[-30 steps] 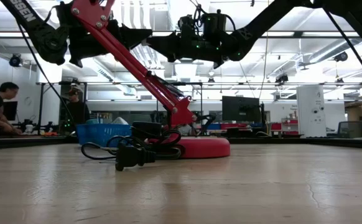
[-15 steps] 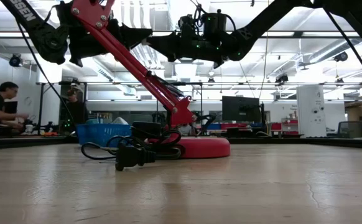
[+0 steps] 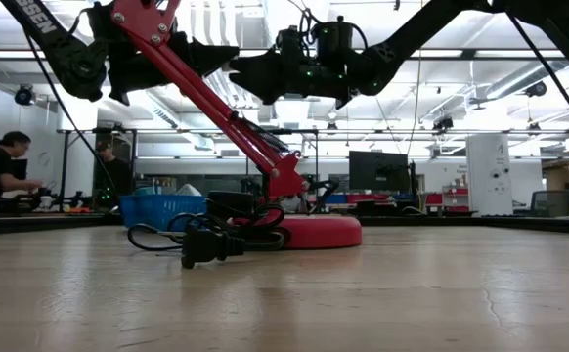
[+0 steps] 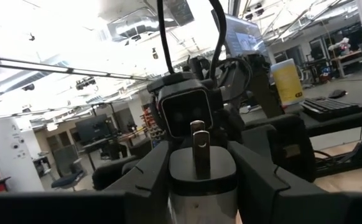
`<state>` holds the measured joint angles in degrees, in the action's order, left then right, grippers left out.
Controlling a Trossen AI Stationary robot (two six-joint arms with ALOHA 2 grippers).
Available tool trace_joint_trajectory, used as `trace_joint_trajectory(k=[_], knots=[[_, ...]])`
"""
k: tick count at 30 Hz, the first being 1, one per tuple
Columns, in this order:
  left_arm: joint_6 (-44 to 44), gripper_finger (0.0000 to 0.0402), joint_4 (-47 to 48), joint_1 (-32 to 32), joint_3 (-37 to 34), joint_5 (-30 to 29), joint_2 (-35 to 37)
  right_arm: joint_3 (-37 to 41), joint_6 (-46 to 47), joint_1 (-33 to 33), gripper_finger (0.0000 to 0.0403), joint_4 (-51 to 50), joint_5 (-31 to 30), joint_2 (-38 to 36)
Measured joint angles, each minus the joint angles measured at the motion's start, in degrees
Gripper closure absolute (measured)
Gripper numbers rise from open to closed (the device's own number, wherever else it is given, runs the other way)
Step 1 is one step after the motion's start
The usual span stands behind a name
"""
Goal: Pick & Place Office items
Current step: Put the white black charger adapter into the blue bin
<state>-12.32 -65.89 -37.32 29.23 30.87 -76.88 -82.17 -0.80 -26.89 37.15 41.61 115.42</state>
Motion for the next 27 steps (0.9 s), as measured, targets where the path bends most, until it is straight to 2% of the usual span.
trace_joint_trajectory(k=[3, 7, 11, 21, 27], knots=[[0.05, 0.0269, 0.04, 0.00, 0.00, 0.04, 0.02, 0.00, -0.75, 0.00, 0.0078, -0.58, -0.59, 0.00], [0.10, 0.0269, 0.07, 0.00, 0.00, 0.23, 0.02, 0.02, -2.18, -0.07, 0.0057, -2.23, -1.49, 0.00], [0.28, 0.0269, 0.19, -0.13, -0.13, 0.26, 0.02, 0.00, -4.13, -0.35, 0.0061, -5.63, -4.10, 0.00], [0.07, 0.0269, 2.99, -1.48, -1.45, -0.22, 0.93, 3.51, -5.29, -1.80, 0.0076, -7.79, -3.83, -0.39], [0.25, 0.0269, 3.23, -3.37, -4.56, -0.39, 3.81, 11.39, -4.03, -2.53, 0.0076, 1.75, -2.85, -3.06]])
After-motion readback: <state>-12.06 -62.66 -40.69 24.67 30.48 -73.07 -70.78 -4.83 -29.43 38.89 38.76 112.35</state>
